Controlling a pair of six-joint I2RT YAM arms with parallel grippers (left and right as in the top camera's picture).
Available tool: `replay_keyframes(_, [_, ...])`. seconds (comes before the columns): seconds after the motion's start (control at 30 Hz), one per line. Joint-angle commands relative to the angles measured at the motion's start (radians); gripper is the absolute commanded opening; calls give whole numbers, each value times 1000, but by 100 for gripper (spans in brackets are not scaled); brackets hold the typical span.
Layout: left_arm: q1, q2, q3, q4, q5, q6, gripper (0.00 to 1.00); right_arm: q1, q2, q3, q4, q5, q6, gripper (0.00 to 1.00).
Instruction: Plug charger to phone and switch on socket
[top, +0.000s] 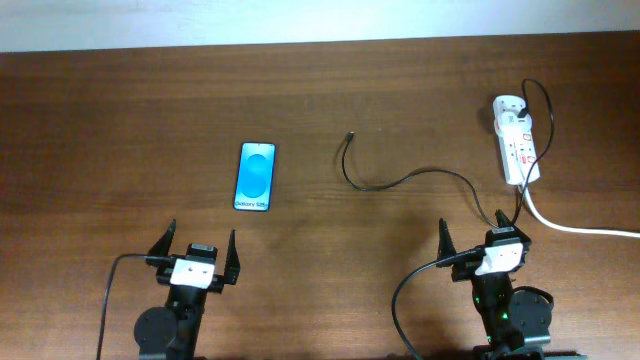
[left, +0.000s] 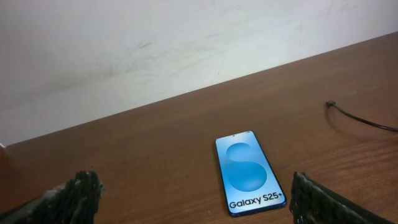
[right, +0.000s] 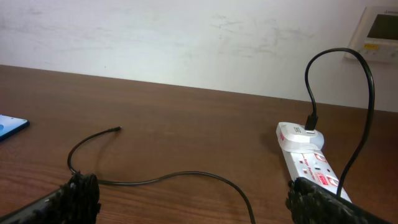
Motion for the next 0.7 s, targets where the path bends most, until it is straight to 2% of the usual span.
replay_keyframes(0.0, [6, -6, -3, -3, 11, -17, 99, 9, -8, -5, -4, -14, 0, 98])
replay_keyframes(0.57, [6, -6, -3, 0, -6, -17, 99, 9, -8, -5, -4, -14, 0, 99])
replay_keyframes(0.67, [6, -6, -3, 73, -7, -31, 99, 9, -8, -5, -4, -14, 0, 98])
